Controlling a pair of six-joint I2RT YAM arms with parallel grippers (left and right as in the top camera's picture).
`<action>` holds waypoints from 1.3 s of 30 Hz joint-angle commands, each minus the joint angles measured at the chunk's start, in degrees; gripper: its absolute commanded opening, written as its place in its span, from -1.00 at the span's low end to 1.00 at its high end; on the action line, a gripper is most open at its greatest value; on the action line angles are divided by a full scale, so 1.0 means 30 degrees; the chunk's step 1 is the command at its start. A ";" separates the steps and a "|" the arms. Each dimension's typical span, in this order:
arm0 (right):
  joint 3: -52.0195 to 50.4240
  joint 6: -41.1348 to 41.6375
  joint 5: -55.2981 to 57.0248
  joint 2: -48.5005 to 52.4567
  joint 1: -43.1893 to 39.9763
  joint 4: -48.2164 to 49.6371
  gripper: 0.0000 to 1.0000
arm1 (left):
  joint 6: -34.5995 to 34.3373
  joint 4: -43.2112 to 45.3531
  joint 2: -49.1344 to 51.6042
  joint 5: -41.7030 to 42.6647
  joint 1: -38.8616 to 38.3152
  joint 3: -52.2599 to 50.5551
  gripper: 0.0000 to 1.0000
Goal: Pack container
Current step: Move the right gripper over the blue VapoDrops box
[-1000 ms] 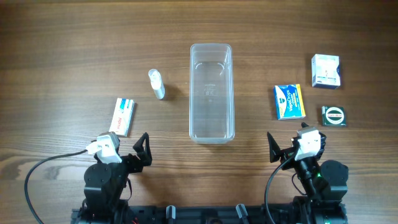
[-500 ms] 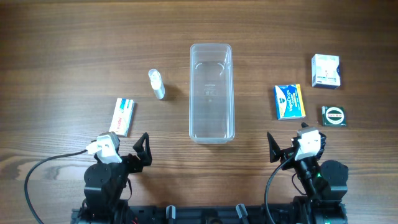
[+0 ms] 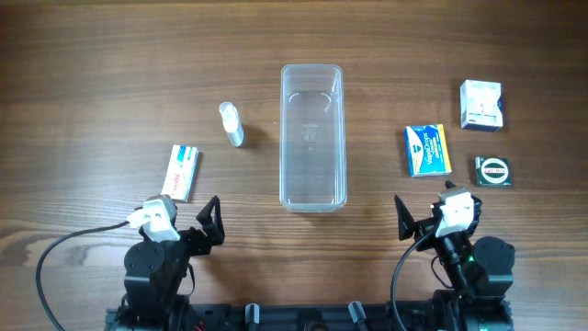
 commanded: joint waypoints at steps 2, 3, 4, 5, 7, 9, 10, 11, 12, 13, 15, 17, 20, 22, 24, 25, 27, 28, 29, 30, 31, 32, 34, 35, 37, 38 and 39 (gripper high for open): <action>-0.0058 -0.0342 -0.0459 -0.0240 0.0066 0.0058 0.99 | 0.0372 0.0124 -0.0015 -0.0029 0.0153 -0.0087 0.99; -0.0058 -0.0335 -0.0459 -0.0240 0.0066 0.0058 1.00 | 0.0372 0.0117 -0.0015 -0.0029 0.0153 -0.0087 1.00; -0.0058 -0.0342 -0.0459 -0.0240 0.0066 0.0058 0.99 | 0.0372 0.0124 -0.0015 -0.0029 0.0153 -0.0080 0.99; -0.0058 -0.0342 -0.0459 -0.0240 0.0066 0.0058 0.99 | 0.0372 0.0117 -0.0015 -0.0029 0.0153 -0.0080 1.00; -0.0058 -0.0342 -0.0459 -0.0240 0.0066 0.0058 0.99 | 0.0372 0.0124 -0.0015 -0.0029 0.0153 -0.0080 1.00; -0.0058 -0.0342 -0.0459 -0.0240 0.0066 0.0058 1.00 | 0.0372 0.0117 -0.0015 -0.0029 0.0153 -0.0080 0.99; -0.0058 -0.0342 -0.0459 -0.0240 0.0066 0.0051 0.99 | 0.0372 0.0124 -0.0015 -0.0029 0.0153 -0.0080 1.00; -0.0058 -0.0342 -0.0459 -0.0240 0.0066 0.0058 0.99 | 0.0372 0.0124 -0.0015 -0.0029 0.0153 -0.0080 1.00; -0.0058 -0.0342 -0.0459 -0.0240 0.0066 0.0058 0.99 | 0.0372 0.0124 -0.0015 -0.0029 0.0153 -0.0080 0.99; -0.0058 -0.0342 -0.0459 -0.0240 0.0066 0.0058 0.99 | 0.0372 0.0117 -0.0015 -0.0029 0.0153 -0.0080 1.00; -0.0058 -0.0335 -0.0459 -0.0240 0.0066 0.0058 1.00 | 0.0372 0.0117 -0.0015 -0.0029 0.0153 -0.0087 0.99; -0.0058 -0.0335 -0.0459 -0.0240 0.0066 0.0058 1.00 | 0.0372 0.0124 -0.0015 -0.0029 0.0153 -0.0080 0.99; -0.0058 -0.0342 -0.0459 -0.0240 0.0066 0.0051 0.99 | 0.0372 0.0117 -0.0015 -0.0029 0.0153 -0.0080 0.99; -0.0058 -0.0153 -0.0590 -0.0240 0.0066 0.1180 1.00 | 0.0372 0.0124 -0.0015 -0.0029 0.0153 -0.0087 1.00; -0.0058 0.4044 -0.3665 -0.0240 0.0066 0.2186 0.99 | 0.0372 0.0124 -0.0015 -0.0029 0.0153 -0.0080 0.99; -0.0058 0.6222 -0.4488 -0.0240 0.0066 0.2331 0.99 | 0.0372 0.0124 -0.0015 -0.0029 0.0153 -0.0080 0.99; -0.0058 1.1446 -0.4597 -0.0240 0.0066 0.3096 1.00 | 0.0372 0.0124 -0.0015 -0.0029 0.0153 -0.0087 1.00; -0.0058 1.3282 -0.4612 -0.0240 0.0066 0.3832 0.99 | 0.0372 0.0124 -0.0015 -0.0029 0.0153 -0.0080 1.00; -0.0051 1.4455 -0.4845 -0.0240 0.0066 0.4743 0.99 | 0.0372 0.0124 -0.0015 -0.0029 0.0153 -0.0080 1.00; -0.0051 1.4484 -0.6207 -0.0240 0.0066 0.6965 0.99 | 0.0372 0.0117 -0.0015 -0.0029 0.0153 -0.0080 1.00; -0.0044 1.3901 -0.7526 -0.0240 0.0066 0.9012 1.00 | 0.0372 0.0117 -0.0015 -0.0029 0.0153 -0.0080 1.00; 0.0044 1.3238 -0.8852 -0.0240 0.0066 1.1402 0.99 | 0.0372 0.0124 -0.0015 -0.0029 0.0153 -0.0080 1.00; 0.1020 1.2590 -0.8663 0.0080 0.0066 1.1839 0.99 | 0.0372 0.0124 -0.0015 -0.0029 0.0153 -0.0087 1.00; 0.1588 1.1846 -0.8663 0.0423 0.0066 1.1482 1.00 | 0.0372 0.0117 -0.0015 -0.0029 0.0153 -0.0080 1.00; 0.4379 0.8983 -0.8561 0.2878 0.0066 0.8451 1.00 | 0.0372 0.0117 -0.0015 -0.0029 0.0153 -0.0080 1.00; 0.5639 0.7905 -0.8364 0.4189 0.0066 0.7067 1.00 | 0.0372 0.0124 -0.0015 -0.0029 0.0153 -0.0080 0.99; 0.7526 0.6521 -0.7781 0.6142 0.0066 0.5173 0.99 | 0.0372 0.0117 -0.0015 -0.0029 0.0153 -0.0080 1.00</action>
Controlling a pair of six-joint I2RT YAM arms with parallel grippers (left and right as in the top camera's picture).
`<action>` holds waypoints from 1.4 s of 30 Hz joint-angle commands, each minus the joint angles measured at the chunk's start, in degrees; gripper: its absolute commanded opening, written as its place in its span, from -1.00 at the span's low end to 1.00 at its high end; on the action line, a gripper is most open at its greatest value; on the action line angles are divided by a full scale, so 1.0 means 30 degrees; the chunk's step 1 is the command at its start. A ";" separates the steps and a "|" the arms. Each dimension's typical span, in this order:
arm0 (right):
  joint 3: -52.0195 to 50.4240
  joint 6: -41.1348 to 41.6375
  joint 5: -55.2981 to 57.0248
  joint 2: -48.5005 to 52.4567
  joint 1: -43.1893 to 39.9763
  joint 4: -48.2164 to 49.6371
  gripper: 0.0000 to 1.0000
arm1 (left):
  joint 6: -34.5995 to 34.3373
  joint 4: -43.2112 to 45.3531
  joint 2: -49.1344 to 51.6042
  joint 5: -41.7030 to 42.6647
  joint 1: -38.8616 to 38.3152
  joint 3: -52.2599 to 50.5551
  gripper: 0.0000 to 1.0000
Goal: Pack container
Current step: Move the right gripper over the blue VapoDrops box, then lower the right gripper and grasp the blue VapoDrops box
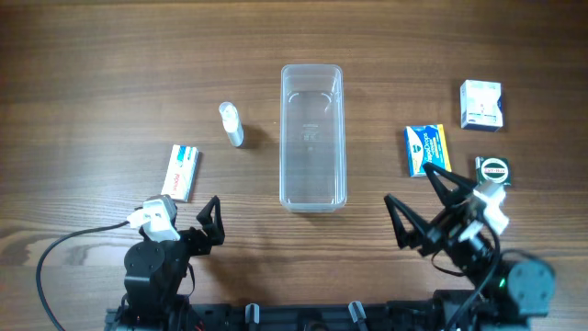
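Note:
A clear rectangular plastic container [313, 136] stands empty in the middle of the table. Left of it lie a small white bottle [231, 123] and a white box with a red-and-green label [181, 172]. To its right are a blue and yellow box [427, 150], a white box [481, 104] and a small dark green round item [492, 169]. My right gripper [418, 205] is open near the front, its far fingertip just below the blue and yellow box. My left gripper [197, 225] rests at the front left, holding nothing.
The wooden table [101, 74] carries only these items. A black cable [64, 248] loops at the front left by the left arm base. Both arm bases sit along the near edge.
My right arm has risen from its rest pose and its gripper now stands spread wide open, reaching up toward the blue and yellow box. The left arm and all objects are unchanged.

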 commanded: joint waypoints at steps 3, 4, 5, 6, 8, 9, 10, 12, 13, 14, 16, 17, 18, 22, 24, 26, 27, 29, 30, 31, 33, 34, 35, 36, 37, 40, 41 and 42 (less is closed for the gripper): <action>0.9479 -0.7133 0.4517 0.8619 0.0066 -0.8335 0.99 | 0.0372 0.0124 -0.0036 -0.0029 0.0153 -0.0080 0.99; 1.1664 -0.7941 0.6572 1.0819 0.0066 -1.0724 0.99 | 0.0372 0.0124 -0.0036 -0.0029 0.0153 -0.0080 0.99; 1.3784 -0.8349 0.8539 1.2998 0.0066 -1.3063 0.99 | 0.0372 0.0131 -0.0036 -0.0029 0.0153 -0.0080 0.99; 1.5387 -0.8473 0.9865 1.4834 0.0066 -1.4826 1.00 | 0.0372 0.0124 -0.0036 -0.0029 0.0153 -0.0080 0.99; 1.7078 -0.8765 1.0214 1.7311 0.0066 -1.6633 0.99 | 0.0372 0.0131 -0.0036 -0.0029 0.0153 -0.0080 1.00; 1.7609 -0.8714 1.0207 1.8680 0.0066 -1.7354 0.99 | 0.0372 0.0124 -0.0036 -0.0029 0.0153 -0.0080 1.00; 1.7675 -0.8794 1.0280 1.9999 0.0066 -1.7719 1.00 | 0.0372 0.0124 -0.0036 -0.0029 0.0153 -0.0073 1.00; 1.7675 -0.8874 1.1832 2.1522 0.0066 -1.7741 0.99 | 0.0372 0.0131 -0.0036 -0.0029 0.0153 -0.0080 0.99; 1.7675 -0.9719 1.2043 2.2156 0.0066 -1.7690 0.99 | 0.0372 0.0124 -0.0036 -0.0029 0.0153 -0.0073 1.00; 1.7675 -1.1132 1.1774 2.2950 0.0066 -1.7741 1.00 | 0.0372 0.0131 -0.0036 -0.0029 0.0153 -0.0073 0.99; 1.7675 -1.2276 1.0943 2.4363 0.0066 -1.7872 1.00 | 0.0372 0.0124 -0.0036 -0.0029 0.0153 -0.0073 1.00; 1.7675 -1.2954 1.0200 2.5208 0.0066 -1.8090 0.99 | 0.0372 0.0124 -0.0036 -0.0029 0.0153 -0.0073 0.99; 1.7675 -1.2932 1.0171 2.5602 0.0066 -1.8083 0.99 | 0.0372 0.0124 -0.0036 -0.0029 0.0153 -0.0073 0.99; 1.7675 -1.2917 1.0411 2.7671 0.0066 -1.7719 0.99 | 0.0372 0.0124 -0.0036 -0.0029 0.0153 -0.0073 0.99; 1.7675 -1.2925 1.0564 2.8181 0.0066 -1.7675 0.99 | 0.0372 0.0131 -0.0036 -0.0029 0.0153 -0.0073 0.99; 1.7675 -1.2932 1.1001 2.8487 -0.0029 -1.7413 0.99 | 0.0372 0.0124 -0.0036 -0.0029 0.0153 -0.0073 0.99; 1.7675 -1.2932 1.0979 2.8560 -0.0182 -1.7274 0.99 | 0.0372 0.0124 -0.0036 -0.0029 0.0153 -0.0073 1.00; 1.7675 -1.2983 1.0979 2.8596 -0.0685 -1.7209 1.00 | 0.0372 0.0124 -0.0036 -0.0029 0.0153 -0.0073 1.00; 1.7675 -1.3282 1.0972 2.8633 -0.0947 -1.7194 0.99 | 0.0372 0.0131 -0.0036 -0.0029 0.0153 -0.0073 1.00; 1.7675 -1.3274 1.0958 2.8654 -0.1173 -1.7143 0.99 | 0.0372 0.0124 -0.0036 -0.0029 0.0153 -0.0073 1.00; 1.7668 -1.3617 1.0805 2.8749 -0.1333 -1.7056 0.99 | 0.0372 0.0124 -0.0036 -0.0029 0.0153 -0.0080 0.99; 1.7668 -1.3814 1.0826 2.8815 -0.1333 -1.7048 0.99 | 0.0372 0.0124 -0.0036 -0.0029 0.0153 -0.0073 0.99; 1.7602 -1.3872 1.0834 2.9011 -0.1333 -1.6772 1.00 | 0.0372 0.0124 -0.0036 -0.0029 0.0153 -0.0073 1.00; 1.7602 -1.4127 1.0819 2.9208 -0.1333 -1.6706 1.00 | 0.0372 0.0131 -0.0036 -0.0029 0.0153 -0.0080 1.00; 1.7602 -1.4280 1.0826 2.9456 -0.1333 -1.6691 1.00 | 0.0372 0.0131 -0.0036 -0.0036 0.0153 -0.0073 1.00; 1.7595 -1.4200 1.0928 3.0323 -0.1333 -1.6655 0.99 | 0.0372 0.0124 -0.0036 -0.0029 0.0153 -0.0080 0.99; 1.7595 -1.4185 1.1060 3.0469 -0.1333 -1.6626 1.00 | 0.0372 0.0124 -0.0036 -0.0029 0.0153 -0.0073 0.99; 1.7595 -1.4207 1.1147 3.0673 -0.1341 -1.6538 0.99 | 0.0372 0.0131 -0.0036 -0.0029 0.0153 -0.0073 1.00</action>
